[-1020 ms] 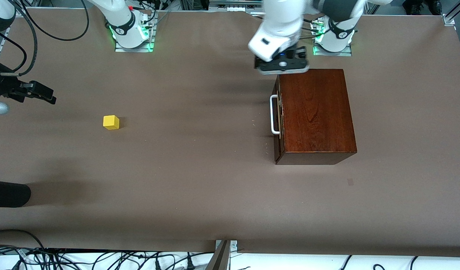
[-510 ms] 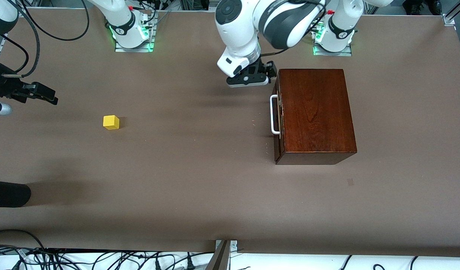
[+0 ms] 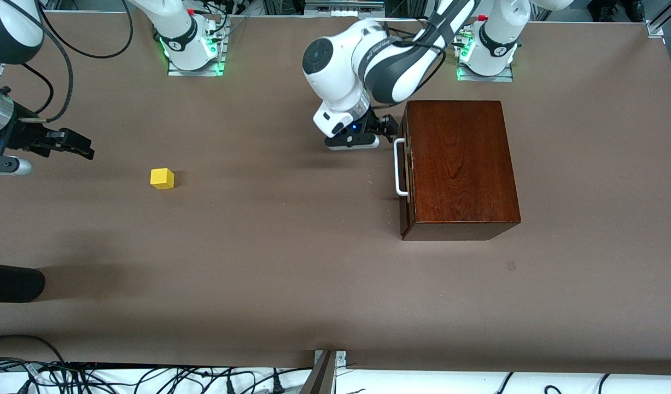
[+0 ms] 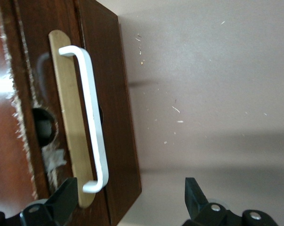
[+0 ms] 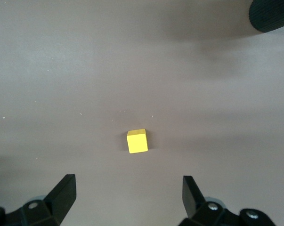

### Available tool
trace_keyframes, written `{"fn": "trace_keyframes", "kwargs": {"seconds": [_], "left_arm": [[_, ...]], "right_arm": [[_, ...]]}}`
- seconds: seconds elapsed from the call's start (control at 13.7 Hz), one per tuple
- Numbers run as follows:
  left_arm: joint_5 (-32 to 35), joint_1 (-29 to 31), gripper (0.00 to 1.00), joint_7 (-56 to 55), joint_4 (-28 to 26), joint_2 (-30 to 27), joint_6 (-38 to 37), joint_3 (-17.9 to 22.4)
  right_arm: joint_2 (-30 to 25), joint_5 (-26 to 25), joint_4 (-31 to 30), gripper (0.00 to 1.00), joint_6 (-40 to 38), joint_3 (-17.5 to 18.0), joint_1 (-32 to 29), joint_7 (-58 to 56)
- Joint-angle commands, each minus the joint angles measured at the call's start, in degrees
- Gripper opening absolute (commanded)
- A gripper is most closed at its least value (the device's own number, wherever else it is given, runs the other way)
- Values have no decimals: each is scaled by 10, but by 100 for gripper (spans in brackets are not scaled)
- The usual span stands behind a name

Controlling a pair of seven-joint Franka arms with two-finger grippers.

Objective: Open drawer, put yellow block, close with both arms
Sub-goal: 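Move the left gripper to the white drawer handle while the right gripper reaches the cube, then pull the drawer open with the left gripper while the right gripper grasps the cube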

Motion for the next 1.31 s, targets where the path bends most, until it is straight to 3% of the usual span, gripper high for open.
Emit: {"fn": "trace_keyframes", "kwargs": {"seconds": [0.0,0.44,0.95,1.24], "left_arm": [[35,-4,100,0,17,21,-2,4],[59,1,100,8,4,38,26,16],[57,6,100,36,-2,46,53,40],[49,4,100,26,-2,54,65,40]], "right_arm": [[-43,2,-71,100,46,5,-1,-1],[-65,2,-156,100,110,5,-1,-1],[-77,0,-326,100,309,6,0,-2],[-56,1,-374,100,383,6,0,-40]]}}
